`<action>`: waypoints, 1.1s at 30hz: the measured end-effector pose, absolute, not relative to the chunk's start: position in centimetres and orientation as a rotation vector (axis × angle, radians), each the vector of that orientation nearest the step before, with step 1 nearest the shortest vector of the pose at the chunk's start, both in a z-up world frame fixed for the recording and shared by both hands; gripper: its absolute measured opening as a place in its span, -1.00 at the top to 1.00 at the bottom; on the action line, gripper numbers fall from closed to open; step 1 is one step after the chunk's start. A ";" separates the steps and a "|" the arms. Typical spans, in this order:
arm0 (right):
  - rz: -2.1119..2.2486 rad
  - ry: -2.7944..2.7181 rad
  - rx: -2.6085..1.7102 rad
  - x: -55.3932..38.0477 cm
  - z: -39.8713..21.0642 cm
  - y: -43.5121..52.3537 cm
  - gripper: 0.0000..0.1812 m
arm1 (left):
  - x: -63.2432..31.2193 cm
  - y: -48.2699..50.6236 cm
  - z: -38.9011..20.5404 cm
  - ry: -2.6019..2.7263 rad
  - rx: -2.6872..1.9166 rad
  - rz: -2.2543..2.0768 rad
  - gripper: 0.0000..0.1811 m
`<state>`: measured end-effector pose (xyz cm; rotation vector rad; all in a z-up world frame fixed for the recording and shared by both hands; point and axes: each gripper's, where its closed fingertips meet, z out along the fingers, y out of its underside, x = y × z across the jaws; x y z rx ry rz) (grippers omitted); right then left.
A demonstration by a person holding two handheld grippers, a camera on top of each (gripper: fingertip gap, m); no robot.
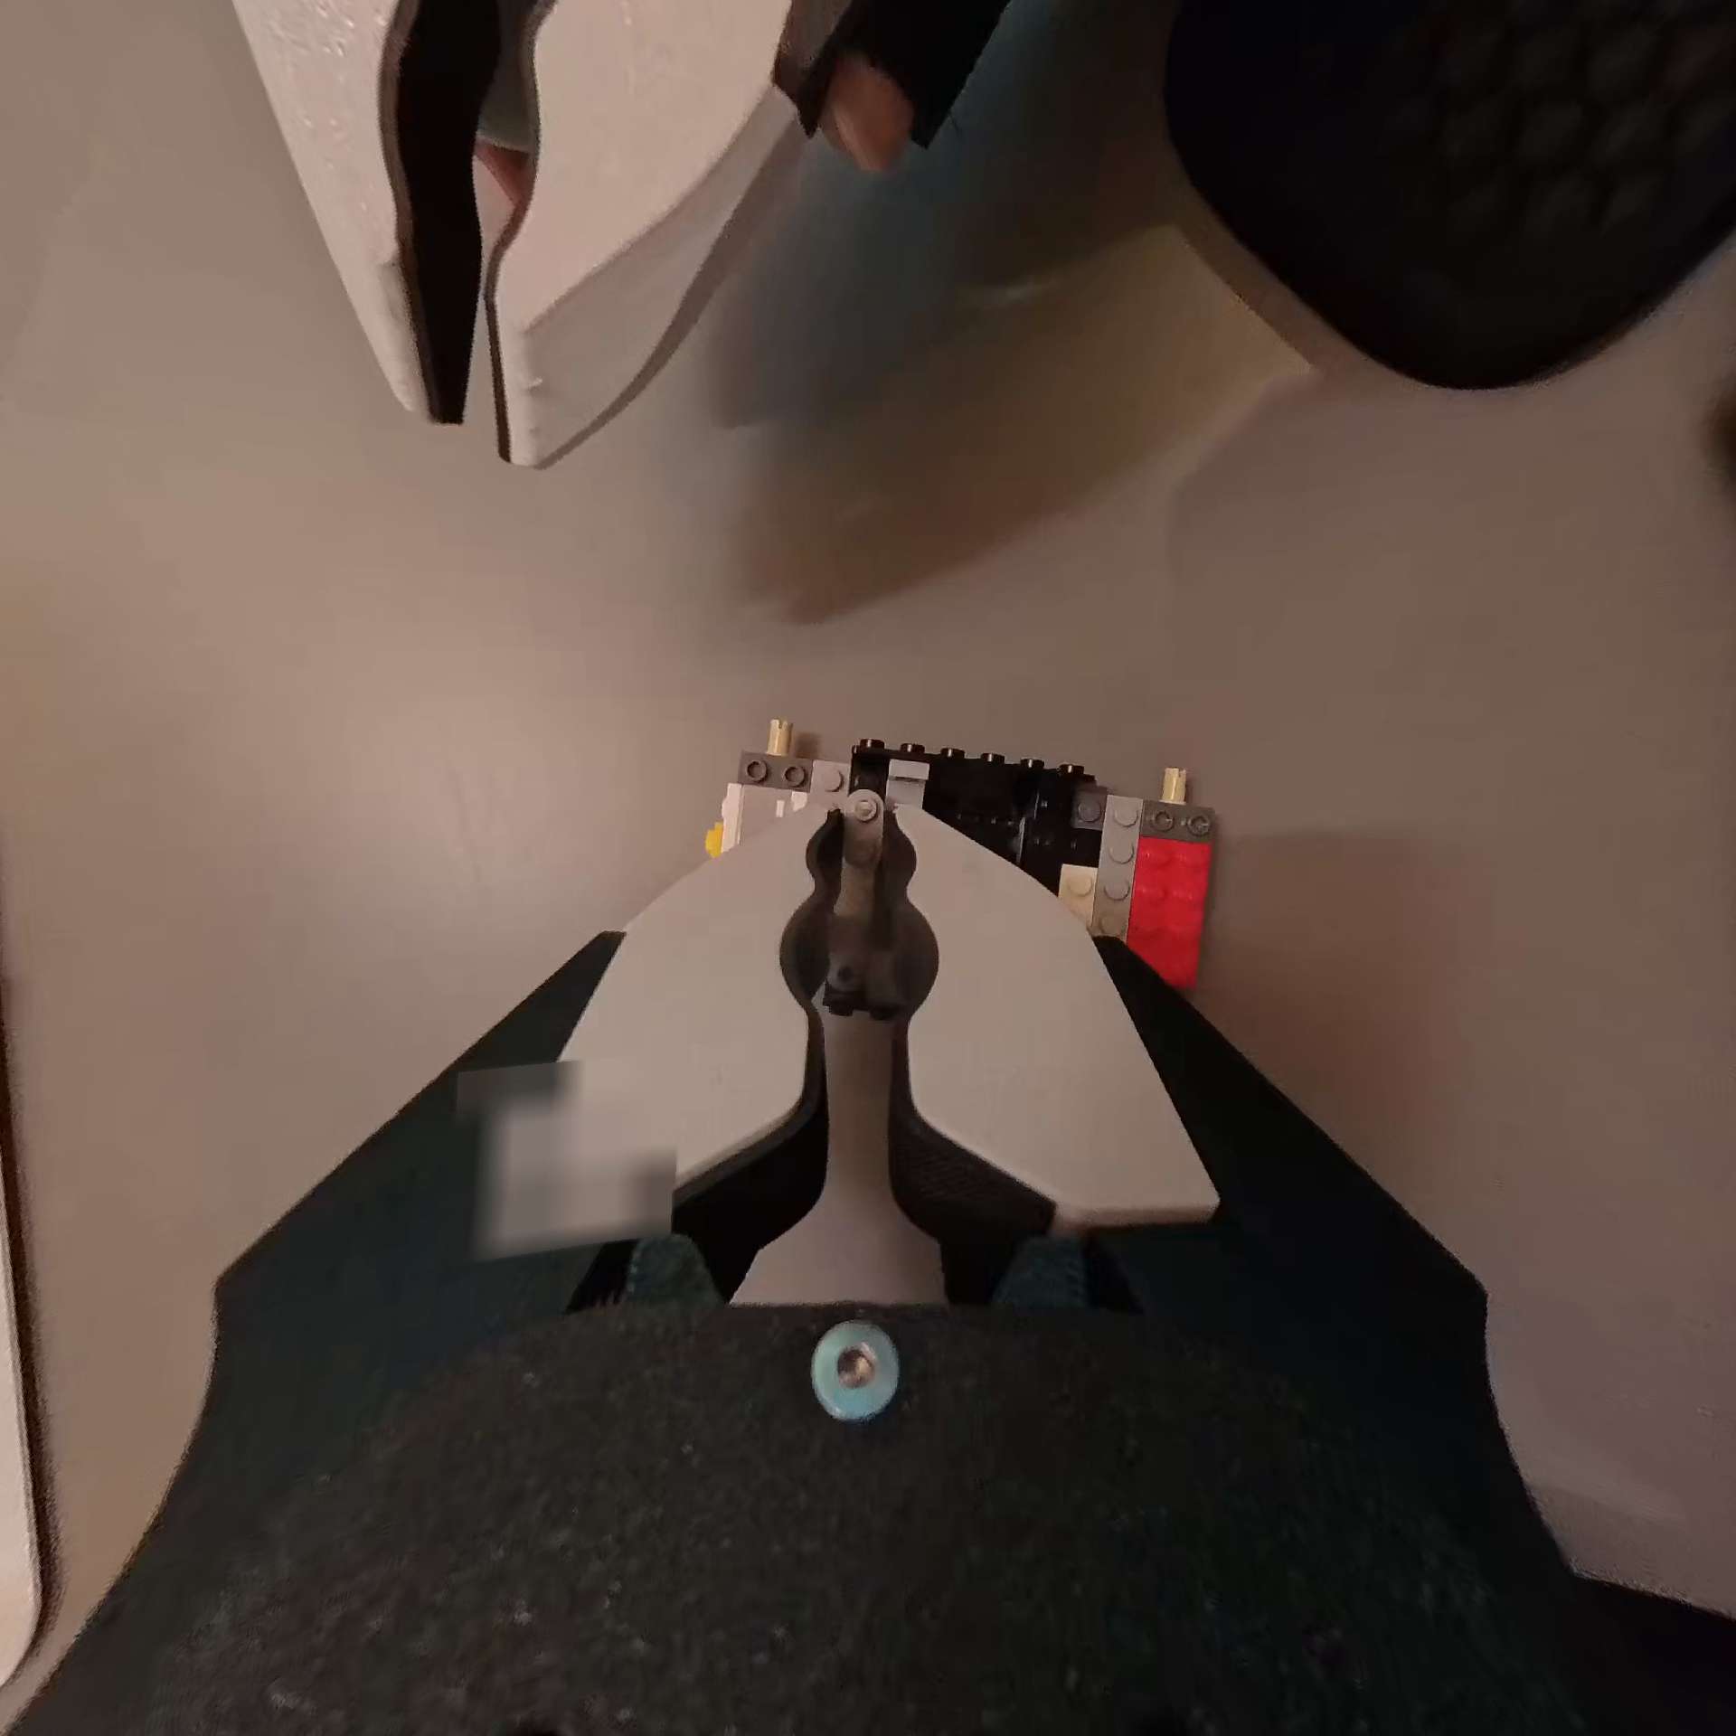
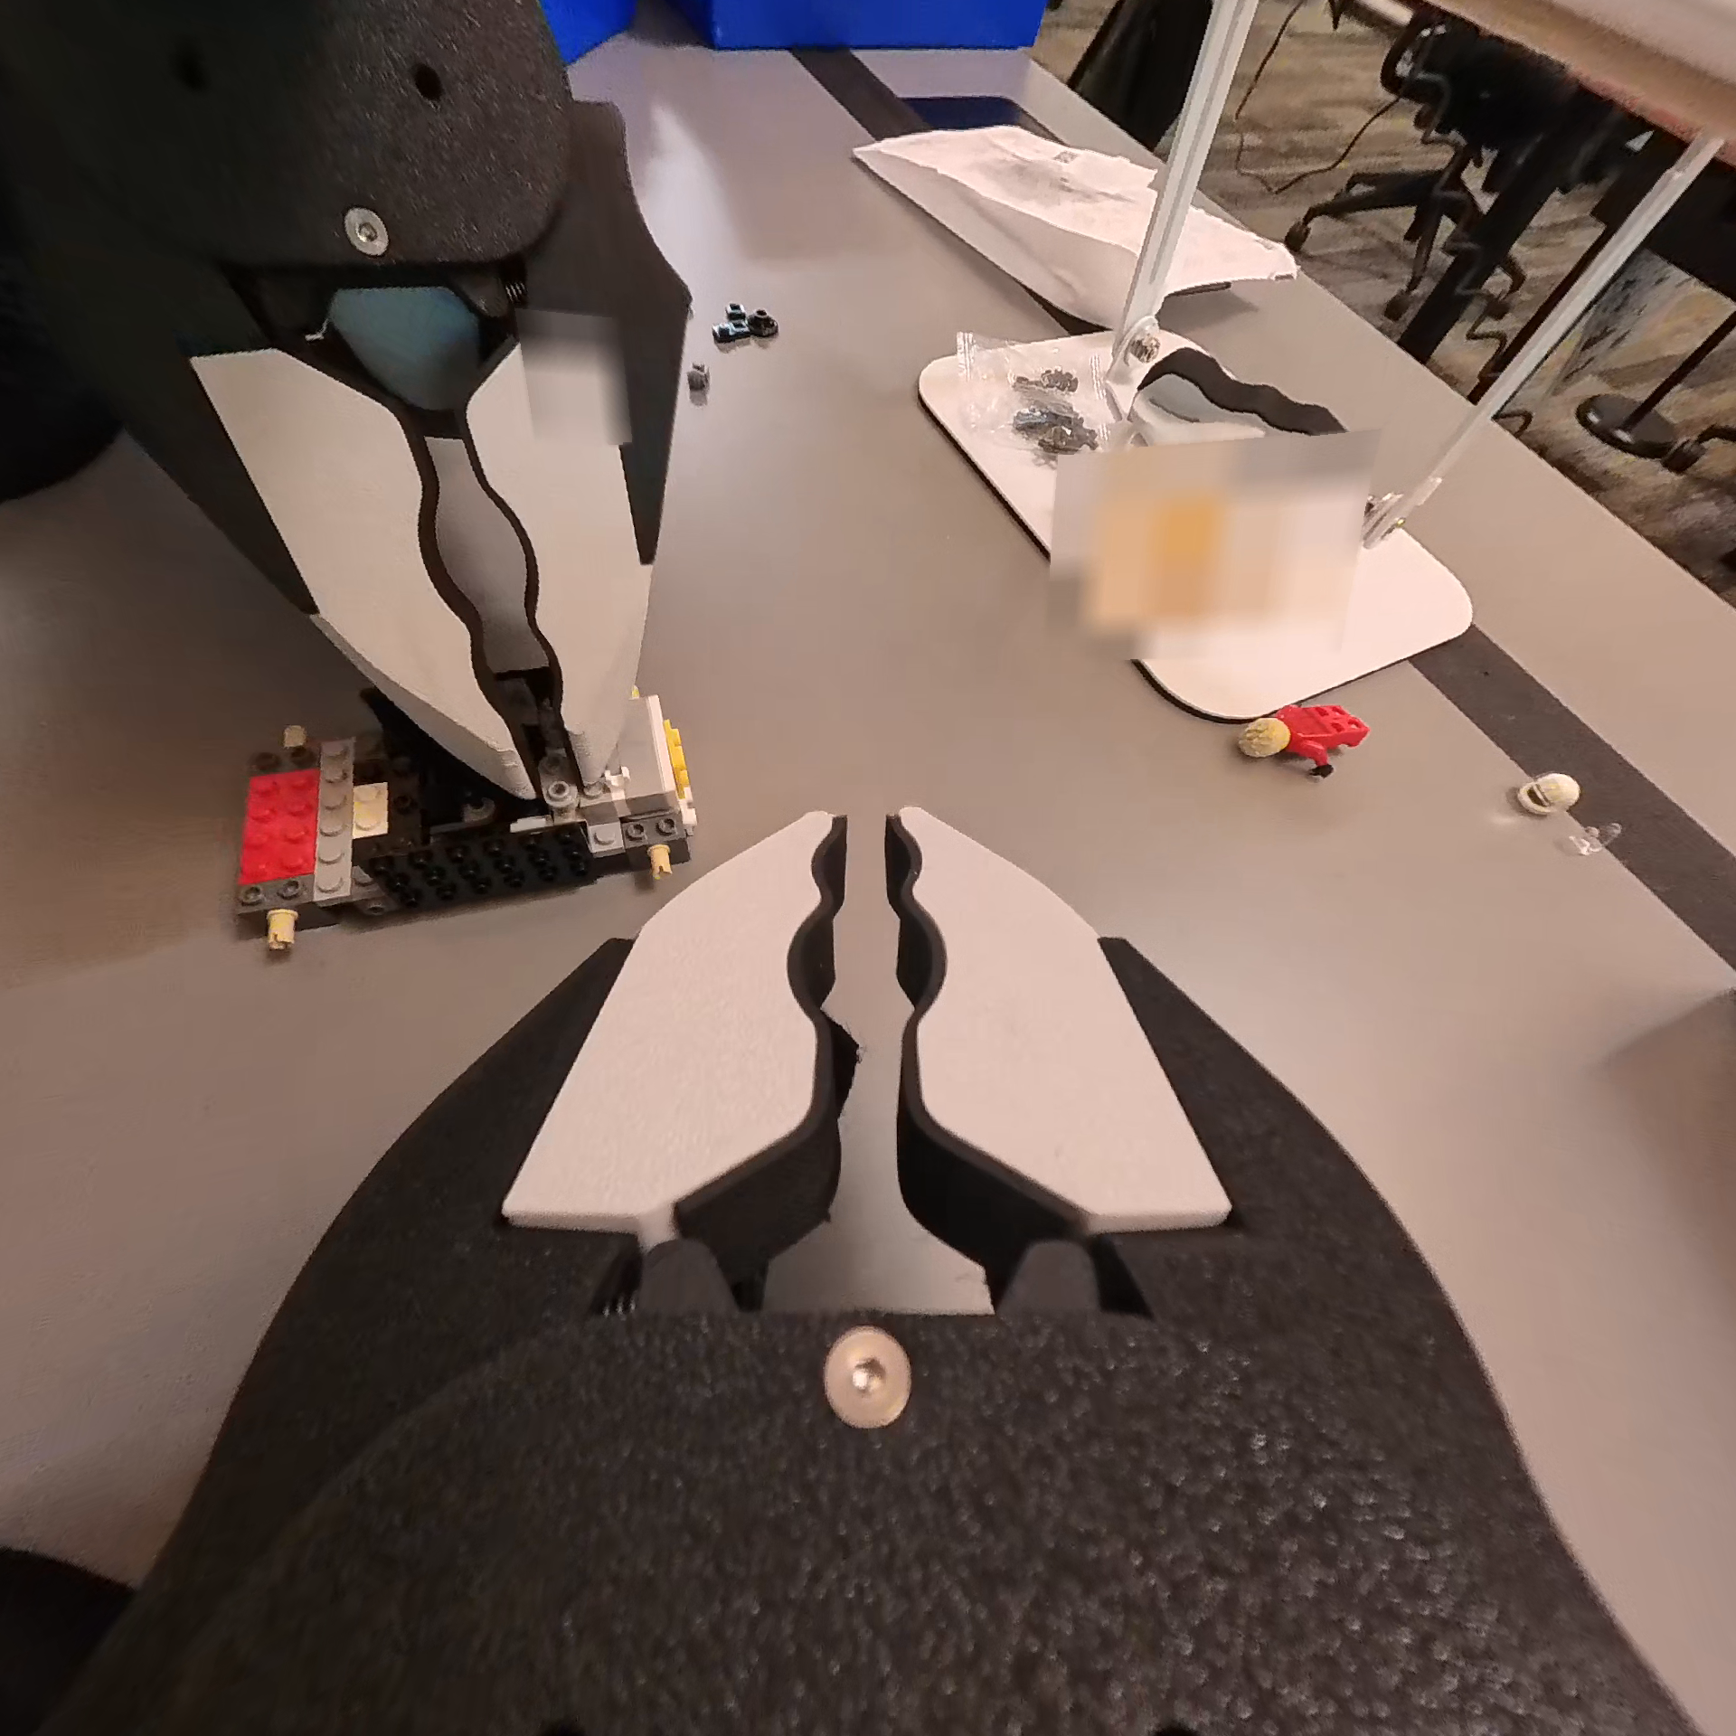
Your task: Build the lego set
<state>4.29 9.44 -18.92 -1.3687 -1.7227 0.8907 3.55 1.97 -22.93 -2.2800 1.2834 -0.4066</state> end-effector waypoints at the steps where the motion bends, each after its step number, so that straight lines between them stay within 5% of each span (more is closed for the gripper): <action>1: 0.888 -1.726 -1.369 4.3 -19.0 9.4 0.92 | 3.6 2.0 -22.9 1.288 -2.277 -0.407 0.92; 27: 0.909 -1.777 -1.402 4.3 -20.1 8.7 0.91 | 4.0 2.5 -22.4 1.312 -2.202 -0.393 0.87; 33: 0.901 -1.774 -1.434 4.2 -20.5 9.0 0.92 | 3.6 2.2 -22.2 1.301 -2.215 -0.403 1.00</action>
